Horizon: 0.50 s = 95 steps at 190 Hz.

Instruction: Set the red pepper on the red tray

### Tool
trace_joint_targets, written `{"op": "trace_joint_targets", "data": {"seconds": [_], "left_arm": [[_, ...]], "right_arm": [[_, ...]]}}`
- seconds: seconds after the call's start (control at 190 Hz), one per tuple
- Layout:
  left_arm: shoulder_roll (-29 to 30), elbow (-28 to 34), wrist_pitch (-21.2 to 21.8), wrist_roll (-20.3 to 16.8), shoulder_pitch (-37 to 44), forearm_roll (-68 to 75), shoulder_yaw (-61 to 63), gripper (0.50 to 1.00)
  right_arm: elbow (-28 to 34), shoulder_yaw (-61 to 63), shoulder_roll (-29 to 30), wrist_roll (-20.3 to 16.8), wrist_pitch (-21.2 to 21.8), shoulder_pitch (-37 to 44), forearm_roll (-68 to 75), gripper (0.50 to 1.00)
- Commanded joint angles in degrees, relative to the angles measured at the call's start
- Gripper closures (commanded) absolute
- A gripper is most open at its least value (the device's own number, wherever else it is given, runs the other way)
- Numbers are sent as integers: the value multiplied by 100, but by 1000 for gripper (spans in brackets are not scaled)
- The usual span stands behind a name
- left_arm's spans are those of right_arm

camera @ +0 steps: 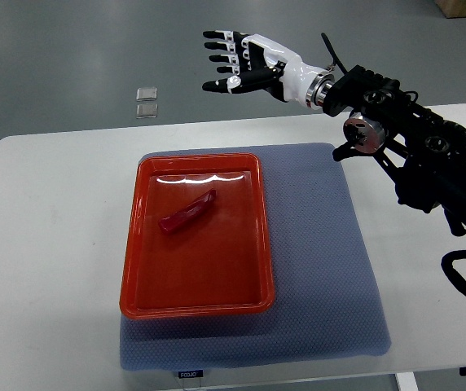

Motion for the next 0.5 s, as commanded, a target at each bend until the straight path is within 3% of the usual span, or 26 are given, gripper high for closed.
{"op": "trace_joint_targets", "data": {"seconds": [0.0, 0.253, 0.496], "left_arm": [[0, 0, 1, 1, 0, 0, 0, 500], [0, 0, 1, 1, 0, 0, 0, 500], [0, 0, 1, 1, 0, 0, 0, 500]], "right_arm": [[-2, 488, 68, 144, -153, -266, 470, 587], [-108, 1595, 217, 478, -496, -846, 1683, 587], [-855, 1753, 200, 487, -760, -925, 1832, 587]]}}
